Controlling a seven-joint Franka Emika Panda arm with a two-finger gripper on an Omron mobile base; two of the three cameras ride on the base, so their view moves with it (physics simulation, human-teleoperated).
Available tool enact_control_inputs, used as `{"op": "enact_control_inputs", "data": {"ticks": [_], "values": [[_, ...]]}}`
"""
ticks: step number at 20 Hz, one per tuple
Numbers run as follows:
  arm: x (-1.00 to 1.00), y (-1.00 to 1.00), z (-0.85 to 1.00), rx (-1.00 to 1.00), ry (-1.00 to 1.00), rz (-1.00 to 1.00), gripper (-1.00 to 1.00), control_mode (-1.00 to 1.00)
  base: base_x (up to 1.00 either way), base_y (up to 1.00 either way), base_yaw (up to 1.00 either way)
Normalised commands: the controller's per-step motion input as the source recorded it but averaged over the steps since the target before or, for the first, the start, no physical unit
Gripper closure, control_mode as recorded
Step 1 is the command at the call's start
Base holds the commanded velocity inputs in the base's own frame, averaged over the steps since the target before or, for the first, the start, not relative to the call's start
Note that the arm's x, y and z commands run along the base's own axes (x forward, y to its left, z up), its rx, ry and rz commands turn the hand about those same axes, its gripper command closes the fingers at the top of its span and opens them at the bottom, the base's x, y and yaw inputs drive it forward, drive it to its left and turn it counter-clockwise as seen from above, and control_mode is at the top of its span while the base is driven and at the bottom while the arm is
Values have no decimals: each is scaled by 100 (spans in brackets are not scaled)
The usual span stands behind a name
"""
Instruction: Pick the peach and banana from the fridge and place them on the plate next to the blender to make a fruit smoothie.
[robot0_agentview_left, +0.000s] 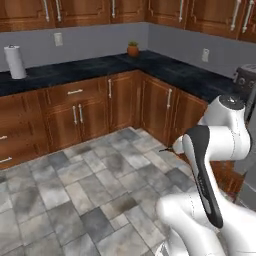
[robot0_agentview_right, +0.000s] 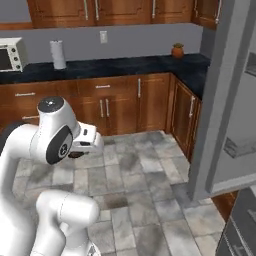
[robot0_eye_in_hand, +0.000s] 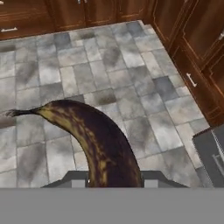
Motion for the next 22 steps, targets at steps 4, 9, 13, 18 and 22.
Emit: {"op": "enact_control_inputs", "data": {"ticks": [4, 9, 13, 18, 22], "values": [[0, 0, 0, 0, 0, 0, 100, 100, -1, 44, 92], [0, 0, 0, 0, 0, 0, 100, 100, 0, 34, 89], [0, 0, 0, 0, 0, 0, 100, 100, 0, 27, 87], [0, 0, 0, 0, 0, 0, 100, 100, 0, 15, 84], [0, 0, 0, 0, 0, 0, 100, 100, 0, 4, 82]]}}
